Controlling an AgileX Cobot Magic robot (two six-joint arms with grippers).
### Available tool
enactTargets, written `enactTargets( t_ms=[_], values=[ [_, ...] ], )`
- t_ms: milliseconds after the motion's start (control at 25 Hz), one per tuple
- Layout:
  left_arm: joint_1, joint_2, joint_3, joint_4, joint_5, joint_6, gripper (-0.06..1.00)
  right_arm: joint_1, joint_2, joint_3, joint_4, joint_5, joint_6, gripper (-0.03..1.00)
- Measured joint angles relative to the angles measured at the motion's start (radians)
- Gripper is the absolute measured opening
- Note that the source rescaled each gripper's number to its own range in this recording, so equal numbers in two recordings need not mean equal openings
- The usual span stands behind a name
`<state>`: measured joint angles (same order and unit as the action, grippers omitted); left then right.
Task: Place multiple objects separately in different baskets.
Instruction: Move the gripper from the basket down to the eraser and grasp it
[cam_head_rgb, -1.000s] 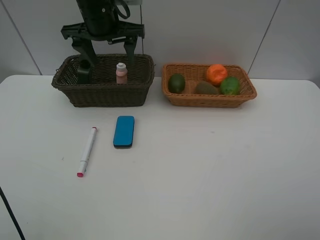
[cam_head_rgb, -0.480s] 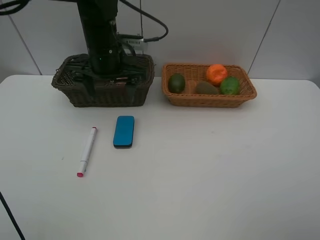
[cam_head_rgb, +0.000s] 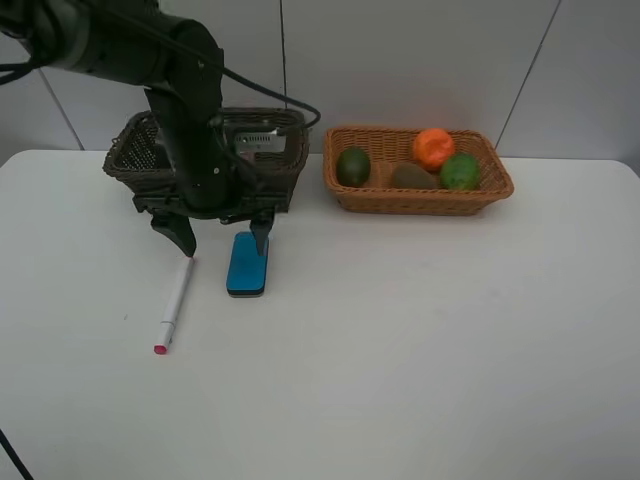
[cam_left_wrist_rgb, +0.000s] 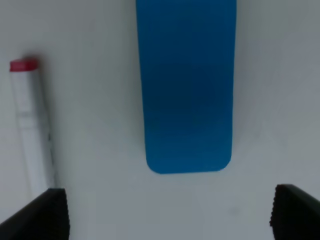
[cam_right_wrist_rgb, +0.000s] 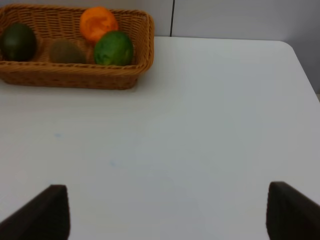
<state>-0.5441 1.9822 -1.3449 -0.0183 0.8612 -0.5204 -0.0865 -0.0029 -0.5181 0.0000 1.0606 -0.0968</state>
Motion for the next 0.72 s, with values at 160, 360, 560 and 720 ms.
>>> enactTargets(
  t_ms=[160,360,560,720],
  values=[
    [0.000,0.001,0.053,-0.001,-0.123,-0.023,1.00,0.000,0.000,0.000,0.000,0.000,0.000,1.00],
    [0.000,0.044,0.055,-0.001,-0.169,-0.026,1.00,0.000,0.000,0.000,0.000,0.000,0.000,1.00],
    [0.000,0.103,0.056,-0.003,-0.182,-0.027,1.00,0.000,0.000,0.000,0.000,0.000,0.000,1.00],
    [0.000,0.111,0.057,-0.003,-0.216,-0.027,1.00,0.000,0.000,0.000,0.000,0.000,0.000,1.00]
  ],
)
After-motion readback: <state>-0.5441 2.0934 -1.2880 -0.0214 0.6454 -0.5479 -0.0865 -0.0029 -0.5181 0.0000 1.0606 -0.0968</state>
